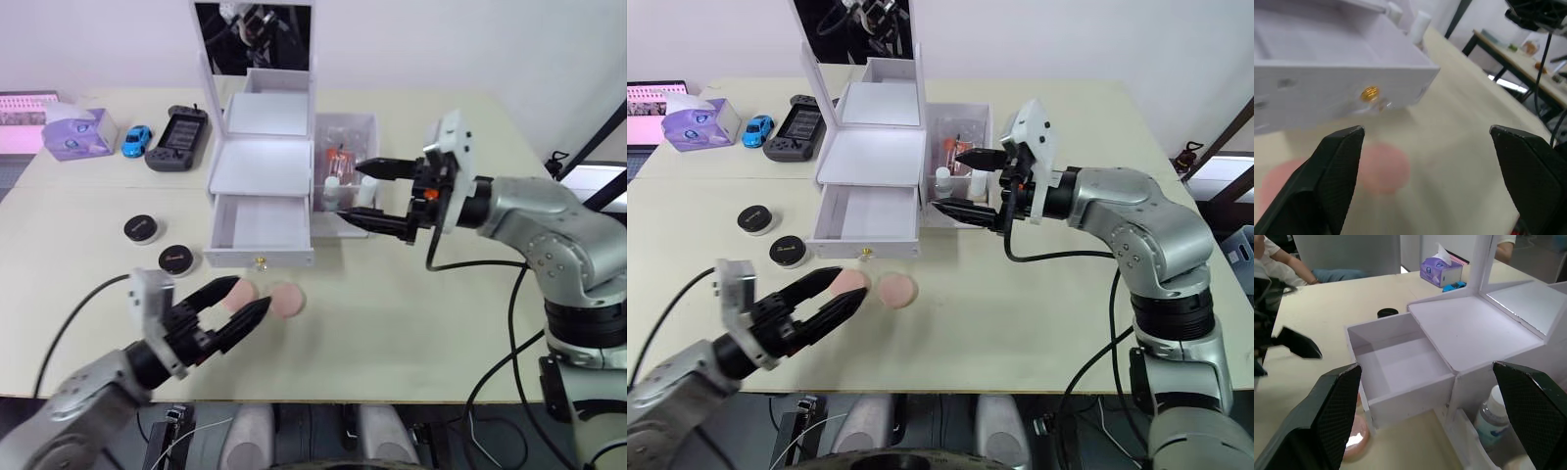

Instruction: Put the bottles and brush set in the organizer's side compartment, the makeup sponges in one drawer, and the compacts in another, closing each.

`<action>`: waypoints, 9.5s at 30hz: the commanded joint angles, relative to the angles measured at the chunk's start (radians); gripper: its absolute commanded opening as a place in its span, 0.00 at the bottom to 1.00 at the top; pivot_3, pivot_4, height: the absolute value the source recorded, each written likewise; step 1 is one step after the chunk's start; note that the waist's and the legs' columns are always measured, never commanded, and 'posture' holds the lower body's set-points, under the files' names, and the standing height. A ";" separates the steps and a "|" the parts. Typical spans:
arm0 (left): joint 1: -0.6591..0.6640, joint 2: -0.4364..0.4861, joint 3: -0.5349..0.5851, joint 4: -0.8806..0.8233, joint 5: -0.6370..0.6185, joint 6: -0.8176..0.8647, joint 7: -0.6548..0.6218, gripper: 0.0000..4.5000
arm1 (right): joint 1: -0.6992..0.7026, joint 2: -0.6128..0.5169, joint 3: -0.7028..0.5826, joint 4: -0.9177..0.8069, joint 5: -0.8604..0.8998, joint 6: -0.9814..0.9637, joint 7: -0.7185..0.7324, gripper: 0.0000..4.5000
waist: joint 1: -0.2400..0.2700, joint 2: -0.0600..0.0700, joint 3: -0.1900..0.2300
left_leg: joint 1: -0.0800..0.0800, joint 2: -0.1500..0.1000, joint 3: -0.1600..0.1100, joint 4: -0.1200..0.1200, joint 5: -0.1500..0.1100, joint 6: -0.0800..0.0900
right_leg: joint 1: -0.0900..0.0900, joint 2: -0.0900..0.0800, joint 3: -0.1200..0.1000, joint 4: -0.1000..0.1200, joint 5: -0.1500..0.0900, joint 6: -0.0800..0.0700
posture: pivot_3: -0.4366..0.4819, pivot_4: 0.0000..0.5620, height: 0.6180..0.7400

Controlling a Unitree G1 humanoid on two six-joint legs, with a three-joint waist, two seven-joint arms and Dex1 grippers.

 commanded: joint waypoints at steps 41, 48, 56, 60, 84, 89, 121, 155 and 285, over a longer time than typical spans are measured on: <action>-0.062 0.215 0.103 0.356 0.456 -0.310 -0.541 0.99 | 0.108 -0.204 -0.101 -0.062 0.077 0.049 0.097 1.00 | -0.013 -0.002 -0.002 | -0.008 0.003 0.009 -0.001 0.000 0.000 | -0.011 -0.001 0.003 0.005 0.006 -0.006 | 0.48 0.27 1.00; 0.090 0.042 -0.092 0.059 0.537 -0.322 -0.376 0.99 | -0.008 -0.197 -0.008 -0.165 0.149 0.197 0.067 1.00 | -0.010 -0.003 -0.003 | -0.010 0.002 0.009 0.003 0.000 0.000 | -0.010 -0.001 0.004 0.003 0.006 -0.006 | 0.48 0.27 1.00; 0.016 -0.052 -0.420 0.006 0.755 -0.282 -0.135 0.99 | -0.031 -0.217 0.001 -0.220 0.162 0.242 0.060 1.00 | 0.003 -0.003 -0.004 | -0.009 0.002 0.008 0.004 0.000 0.000 | -0.010 0.001 0.004 0.005 0.006 -0.006 | 0.48 0.27 1.00; -0.034 -0.118 -0.511 0.028 0.808 -0.239 -0.028 0.99 | -0.052 -0.229 -0.012 -0.241 0.193 0.281 0.052 1.00 | 0.005 -0.003 -0.004 | -0.009 0.002 0.008 0.004 0.000 0.000 | -0.010 0.001 0.004 0.006 0.006 -0.006 | 0.48 0.27 1.00; -0.296 -0.287 -0.695 0.198 0.951 -0.130 0.172 0.81 | -0.051 -0.292 -0.038 -0.282 0.195 0.299 -0.020 1.00 | 0.006 -0.004 -0.005 | -0.005 0.002 0.007 0.006 0.000 0.000 | -0.009 0.001 0.005 0.013 0.006 -0.006 | 0.48 0.27 1.00; -0.312 -0.247 -0.697 0.178 0.942 -0.115 0.130 0.58 | -0.046 -0.297 -0.033 -0.284 0.193 0.290 -0.019 1.00 | 0.006 -0.004 -0.005 | -0.005 0.002 0.007 0.006 0.000 0.000 | -0.009 0.001 0.005 0.013 0.006 -0.006 | 0.48 0.27 1.00; -0.790 0.343 -0.196 0.204 0.024 0.097 -0.218 0.58 | -0.147 -0.159 -0.023 -0.187 0.219 0.199 0.012 1.00 | 0.002 -0.005 -0.005 | -0.002 0.002 0.007 0.004 0.001 0.000 | -0.007 0.002 0.005 0.014 0.004 -0.004 | 0.48 0.27 1.00; -0.900 0.233 -0.442 0.551 0.575 -0.051 -0.374 0.91 | -0.170 -0.203 0.034 -0.202 0.127 0.262 -0.020 1.00 | -0.019 -0.007 -0.004 | -0.001 0.002 0.013 0.001 0.000 0.000 | -0.010 0.002 0.013 0.014 0.004 -0.003 | 0.48 0.27 1.00; -0.451 0.277 0.238 0.233 0.426 0.182 -0.129 0.59 | -0.244 -0.089 0.151 0.089 -0.047 0.089 0.326 1.00 | -0.016 -0.017 -0.005 | 0.003 0.003 0.028 0.003 -0.001 0.002 | -0.013 0.002 0.023 0.016 0.006 -0.004 | 0.48 0.27 1.00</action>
